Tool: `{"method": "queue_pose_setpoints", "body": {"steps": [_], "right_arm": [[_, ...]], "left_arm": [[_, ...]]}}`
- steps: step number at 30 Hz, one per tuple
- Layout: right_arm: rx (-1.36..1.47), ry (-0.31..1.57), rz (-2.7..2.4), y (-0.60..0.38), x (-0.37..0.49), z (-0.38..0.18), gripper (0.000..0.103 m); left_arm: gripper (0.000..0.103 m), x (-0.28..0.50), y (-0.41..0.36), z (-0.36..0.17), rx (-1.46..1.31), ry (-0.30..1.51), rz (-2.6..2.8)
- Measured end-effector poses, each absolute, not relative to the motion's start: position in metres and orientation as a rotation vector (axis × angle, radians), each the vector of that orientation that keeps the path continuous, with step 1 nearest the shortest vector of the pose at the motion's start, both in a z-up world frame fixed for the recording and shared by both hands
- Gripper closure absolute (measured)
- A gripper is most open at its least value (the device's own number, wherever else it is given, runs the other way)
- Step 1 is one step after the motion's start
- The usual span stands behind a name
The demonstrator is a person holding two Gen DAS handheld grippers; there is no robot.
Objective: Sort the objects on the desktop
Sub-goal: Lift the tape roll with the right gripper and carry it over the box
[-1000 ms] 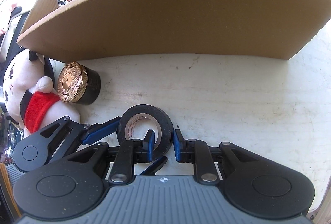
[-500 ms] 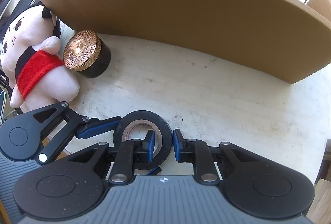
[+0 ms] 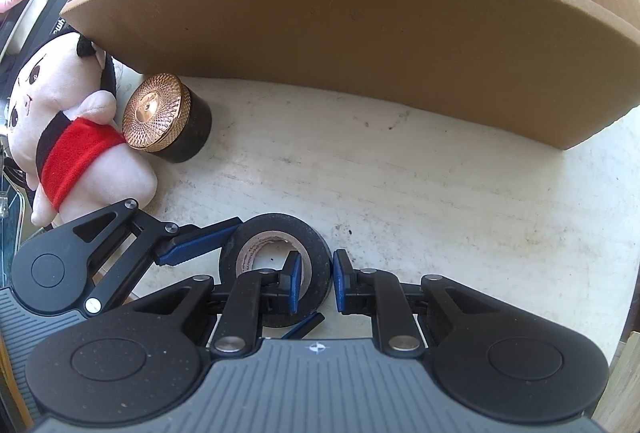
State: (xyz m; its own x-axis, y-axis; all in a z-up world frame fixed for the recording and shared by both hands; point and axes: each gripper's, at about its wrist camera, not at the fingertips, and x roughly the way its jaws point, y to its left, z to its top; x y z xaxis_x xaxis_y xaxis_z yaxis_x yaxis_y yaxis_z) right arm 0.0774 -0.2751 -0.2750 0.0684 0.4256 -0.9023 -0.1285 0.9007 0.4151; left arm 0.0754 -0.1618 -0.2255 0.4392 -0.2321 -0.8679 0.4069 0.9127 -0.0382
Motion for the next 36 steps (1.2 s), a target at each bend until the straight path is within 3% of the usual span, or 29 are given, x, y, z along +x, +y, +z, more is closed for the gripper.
{"method": "queue_pose_setpoints", "body": {"steps": [14, 36], "right_arm": [[0.243, 1.436, 0.412, -0.260, 0.082, -0.279, 0.085], [0.186, 1.269, 0.426, -0.247, 0.124, -0.198, 0.085]], "left_arm": [[0.037, 0.058, -0.157, -0.204, 0.187, 1.028, -0.393], [0.037, 0.039, -0.134, -0.084, 0.200, 0.888, -0.305]]}}
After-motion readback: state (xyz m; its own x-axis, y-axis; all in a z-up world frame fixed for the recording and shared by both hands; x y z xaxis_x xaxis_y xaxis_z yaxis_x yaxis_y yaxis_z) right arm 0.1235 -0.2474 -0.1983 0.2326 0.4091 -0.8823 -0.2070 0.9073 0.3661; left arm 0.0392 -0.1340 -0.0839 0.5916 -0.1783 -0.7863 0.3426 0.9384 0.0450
